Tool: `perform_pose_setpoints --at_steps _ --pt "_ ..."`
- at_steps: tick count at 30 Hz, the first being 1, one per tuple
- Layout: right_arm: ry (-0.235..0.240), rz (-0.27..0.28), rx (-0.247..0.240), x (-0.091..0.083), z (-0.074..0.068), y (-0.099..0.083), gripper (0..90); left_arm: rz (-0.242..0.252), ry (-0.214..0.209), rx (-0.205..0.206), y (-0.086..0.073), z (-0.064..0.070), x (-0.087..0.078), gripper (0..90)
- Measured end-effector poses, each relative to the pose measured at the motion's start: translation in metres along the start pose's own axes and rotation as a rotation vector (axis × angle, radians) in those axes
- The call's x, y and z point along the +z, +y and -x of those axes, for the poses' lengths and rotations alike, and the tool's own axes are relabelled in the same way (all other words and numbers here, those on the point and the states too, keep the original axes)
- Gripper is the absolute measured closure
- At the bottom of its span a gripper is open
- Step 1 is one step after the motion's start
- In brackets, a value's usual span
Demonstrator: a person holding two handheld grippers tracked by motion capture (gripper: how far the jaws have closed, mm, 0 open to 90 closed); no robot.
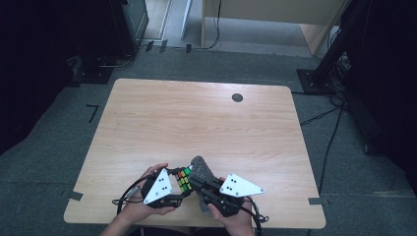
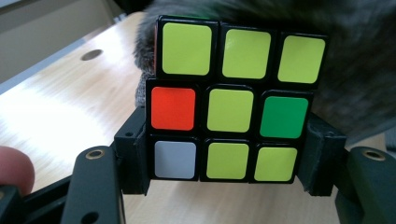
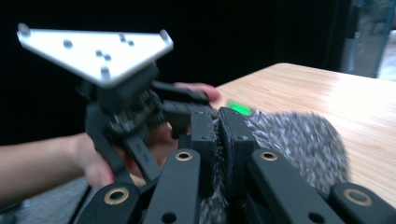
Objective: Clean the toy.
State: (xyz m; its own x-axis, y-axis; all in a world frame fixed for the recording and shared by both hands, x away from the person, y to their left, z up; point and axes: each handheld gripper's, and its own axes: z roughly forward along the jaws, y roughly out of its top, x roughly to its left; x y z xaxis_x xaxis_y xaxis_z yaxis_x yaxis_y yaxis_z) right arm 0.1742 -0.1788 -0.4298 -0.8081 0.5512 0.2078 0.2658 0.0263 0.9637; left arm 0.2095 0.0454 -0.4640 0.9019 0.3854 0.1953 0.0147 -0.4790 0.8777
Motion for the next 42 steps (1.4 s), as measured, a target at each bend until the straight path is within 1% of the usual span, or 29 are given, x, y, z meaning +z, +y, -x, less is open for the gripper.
perform_pose_setpoints --at_steps 1,2,4,5,6,7,8,9,10,11,12,13,15,16,18,19,20,21,23,24,25,27,30,31,34,36,37,39,42 --pt "0.013 0.004 0.004 0.001 -0.001 0.001 85.6 -0.006 -0.010 0.015 0.000 0.004 0.002 33.9" --pt "0.033 0.003 0.010 0.003 -0.004 0.001 85.6 -0.002 -0.017 0.016 0.001 0.005 0.003 33.9" --pt "0.031 0.006 0.013 0.005 -0.003 -0.001 85.6 0.012 -0.022 0.005 0.002 0.004 0.001 33.9" --pt "0.021 0.024 0.028 0.004 0.000 -0.003 85.6 0.021 -0.026 -0.007 0.002 0.002 -0.001 33.9" --pt "-0.014 0.054 0.043 0.002 0.003 -0.005 85.5 0.030 -0.028 -0.017 0.002 -0.001 -0.003 33.9" --pt "-0.058 0.071 0.065 -0.001 0.007 -0.007 85.4 0.041 -0.032 -0.030 0.002 -0.002 -0.004 33.9" --pt "-0.085 0.083 0.072 -0.002 0.010 -0.009 85.1 0.053 -0.036 -0.042 0.002 -0.004 -0.006 33.9" --pt "-0.109 0.094 0.083 -0.004 0.014 -0.012 85.1 0.057 -0.032 -0.043 0.002 -0.006 -0.007 33.9" --pt "-0.118 0.096 0.096 -0.006 0.016 -0.013 85.0 0.052 -0.026 -0.040 0.002 -0.006 -0.007 33.9" --pt "-0.118 0.091 0.102 -0.006 0.017 -0.014 85.0 0.049 -0.030 -0.042 0.002 -0.006 -0.006 33.9" --pt "-0.116 0.084 0.092 -0.005 0.015 -0.013 84.9 0.047 -0.033 -0.043 0.001 -0.005 -0.005 33.9" --pt "-0.103 0.077 0.076 -0.003 0.010 -0.011 84.8 0.039 -0.030 -0.033 0.001 -0.003 -0.003 33.9" --pt "-0.065 0.065 0.030 0.001 -0.001 -0.007 84.2 0.031 -0.031 -0.013 0.002 0.001 -0.001 33.9" --pt "-0.067 0.062 0.000 0.002 -0.005 -0.005 83.9 0.032 -0.034 -0.012 0.002 0.001 -0.001 33.9" --pt "-0.094 0.055 -0.017 0.003 -0.006 -0.004 83.8 0.038 -0.032 -0.015 0.003 0.000 -0.002 33.9" --pt "-0.125 0.054 -0.006 0.001 -0.001 -0.005 83.8 0.038 -0.029 -0.023 0.003 -0.002 -0.003 33.9" --pt "-0.144 0.046 0.018 -0.001 0.004 -0.007 84.0 0.035 -0.022 -0.030 0.002 -0.004 -0.004 33.9" --pt "-0.142 0.045 0.033 -0.003 0.009 -0.009 84.0 0.033 -0.016 -0.036 0.002 -0.005 -0.004 33.9" --pt "-0.124 0.042 0.025 -0.006 0.012 -0.012 84.0 0.038 -0.001 -0.064 0.001 -0.011 -0.006 33.9" --pt "-0.109 0.044 0.013 -0.007 0.011 -0.012 84.0 0.044 0.003 -0.084 0.001 -0.015 -0.008 33.9" --pt "-0.095 0.044 -0.001 -0.007 0.009 -0.011 84.0 0.045 0.008 -0.093 0.001 -0.016 -0.008 33.9" --pt "-0.090 0.037 -0.022 -0.006 0.007 -0.009 84.5 0.045 0.012 -0.105 0.001 -0.018 -0.008 33.9" --pt "-0.072 0.037 -0.033 -0.006 0.006 -0.010 85.2 0.044 0.021 -0.136 0.001 -0.022 -0.008 33.9" --pt "-0.068 0.029 -0.037 -0.006 0.006 -0.011 85.7 0.045 0.024 -0.145 0.000 -0.023 -0.008 33.9" --pt "-0.066 0.005 -0.054 -0.003 0.003 -0.013 86.1 0.044 0.025 -0.158 0.000 -0.026 -0.008 33.9" --pt "-0.074 -0.004 -0.066 -0.001 0.001 -0.013 86.1 0.041 0.023 -0.147 0.001 -0.023 -0.007 33.9" --pt "-0.070 -0.008 -0.059 0.000 0.000 -0.013 86.2 0.039 0.025 -0.142 0.001 -0.021 -0.006 33.9" --pt "-0.062 -0.013 -0.061 0.001 0.000 -0.014 86.4 0.029 0.032 -0.132 0.002 -0.019 -0.005 33.9" --pt "-0.062 -0.013 -0.060 0.002 -0.001 -0.014 86.3 0.032 0.036 -0.138 0.001 -0.018 -0.005 33.9"
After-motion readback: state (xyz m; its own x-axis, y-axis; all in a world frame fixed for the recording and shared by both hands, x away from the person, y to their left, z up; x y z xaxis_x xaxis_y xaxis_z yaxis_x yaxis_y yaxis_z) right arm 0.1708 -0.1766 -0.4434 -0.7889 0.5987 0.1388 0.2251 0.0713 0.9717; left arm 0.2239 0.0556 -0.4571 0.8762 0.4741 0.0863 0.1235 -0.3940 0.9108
